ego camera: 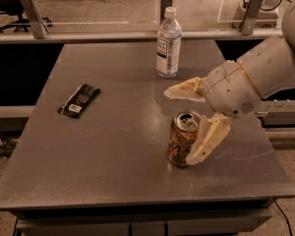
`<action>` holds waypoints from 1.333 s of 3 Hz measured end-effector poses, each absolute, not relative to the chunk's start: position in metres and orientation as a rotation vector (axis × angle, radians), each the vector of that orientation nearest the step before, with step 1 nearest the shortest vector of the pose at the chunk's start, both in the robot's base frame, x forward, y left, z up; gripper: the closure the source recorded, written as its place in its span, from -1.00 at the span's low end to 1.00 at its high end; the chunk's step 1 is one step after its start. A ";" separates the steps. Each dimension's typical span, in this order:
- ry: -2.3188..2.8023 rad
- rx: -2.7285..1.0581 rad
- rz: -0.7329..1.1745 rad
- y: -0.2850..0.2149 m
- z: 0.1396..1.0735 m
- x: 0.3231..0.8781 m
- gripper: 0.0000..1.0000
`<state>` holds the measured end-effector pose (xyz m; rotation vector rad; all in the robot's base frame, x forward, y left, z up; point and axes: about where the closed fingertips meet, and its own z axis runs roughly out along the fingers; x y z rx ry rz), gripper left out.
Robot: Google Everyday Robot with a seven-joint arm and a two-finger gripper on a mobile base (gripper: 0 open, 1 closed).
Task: Move orange can near rxbar chocolate
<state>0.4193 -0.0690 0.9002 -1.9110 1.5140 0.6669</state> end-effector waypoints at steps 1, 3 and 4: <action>1.511 -1.915 0.665 -0.067 0.901 0.419 -0.19; 1.448 -1.911 0.675 -0.042 0.908 0.424 0.89; 1.351 -1.897 0.695 -0.002 0.919 0.437 1.00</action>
Offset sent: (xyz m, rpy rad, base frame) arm -0.0005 0.0015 0.0006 -0.0011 -0.0018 0.0025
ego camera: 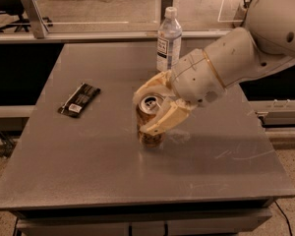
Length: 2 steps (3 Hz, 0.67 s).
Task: Move orange can near rxbar chocolate
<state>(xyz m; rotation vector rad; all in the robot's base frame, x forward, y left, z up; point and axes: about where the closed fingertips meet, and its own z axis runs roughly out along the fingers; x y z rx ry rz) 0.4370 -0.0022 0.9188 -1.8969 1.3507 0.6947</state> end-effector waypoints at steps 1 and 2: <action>1.280 -1.801 0.674 0.042 0.932 0.460 1.00; 1.280 -1.802 0.674 0.042 0.932 0.460 1.00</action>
Offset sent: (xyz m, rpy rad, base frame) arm 0.0129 0.0359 0.0076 0.0781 -0.0314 -0.0003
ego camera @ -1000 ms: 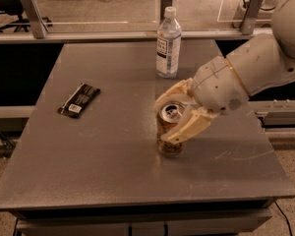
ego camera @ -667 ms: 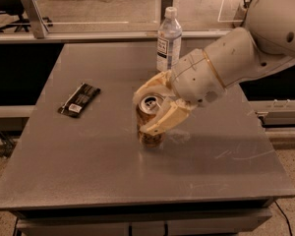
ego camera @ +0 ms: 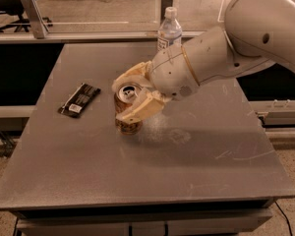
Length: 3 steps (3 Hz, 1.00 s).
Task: Move orange can near rxbar chocolate
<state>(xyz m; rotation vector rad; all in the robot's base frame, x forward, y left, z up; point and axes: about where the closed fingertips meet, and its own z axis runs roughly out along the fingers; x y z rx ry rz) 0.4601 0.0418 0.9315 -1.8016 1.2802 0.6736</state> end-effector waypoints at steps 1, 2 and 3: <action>1.297 -1.703 0.779 0.058 0.926 0.460 1.00; 1.319 -1.644 0.893 0.097 0.923 0.474 1.00; 1.315 -1.647 0.899 0.101 0.927 0.481 1.00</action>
Offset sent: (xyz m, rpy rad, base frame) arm 0.0409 0.1113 -0.0126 0.2055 0.2783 -0.0039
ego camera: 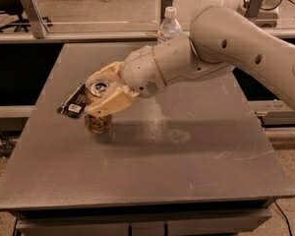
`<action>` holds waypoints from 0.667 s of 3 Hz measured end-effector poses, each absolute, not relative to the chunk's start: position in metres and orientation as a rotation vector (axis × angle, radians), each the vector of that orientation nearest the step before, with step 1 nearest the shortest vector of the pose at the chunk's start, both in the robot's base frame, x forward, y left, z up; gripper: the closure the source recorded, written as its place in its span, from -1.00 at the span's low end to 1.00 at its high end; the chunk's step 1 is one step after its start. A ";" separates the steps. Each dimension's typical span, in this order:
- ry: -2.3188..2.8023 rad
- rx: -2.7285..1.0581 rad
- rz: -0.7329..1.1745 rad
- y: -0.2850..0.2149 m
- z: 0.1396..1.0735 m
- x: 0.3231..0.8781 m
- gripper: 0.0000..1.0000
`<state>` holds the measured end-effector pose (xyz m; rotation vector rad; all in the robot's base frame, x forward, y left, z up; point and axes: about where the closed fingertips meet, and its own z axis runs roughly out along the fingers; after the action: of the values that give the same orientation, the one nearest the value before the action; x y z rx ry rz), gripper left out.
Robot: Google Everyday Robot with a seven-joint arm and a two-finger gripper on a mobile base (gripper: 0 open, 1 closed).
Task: Move orange can near rxbar chocolate
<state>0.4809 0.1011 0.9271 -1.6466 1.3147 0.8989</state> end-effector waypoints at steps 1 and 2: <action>1.330 -1.663 0.881 0.109 0.932 0.500 1.00; 1.391 -1.684 0.845 0.113 0.932 0.522 1.00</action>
Offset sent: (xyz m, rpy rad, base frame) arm 0.0731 0.0112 0.0035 -0.1582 0.0300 -0.0736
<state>0.5222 0.1131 0.9325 -1.6843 1.3907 0.8452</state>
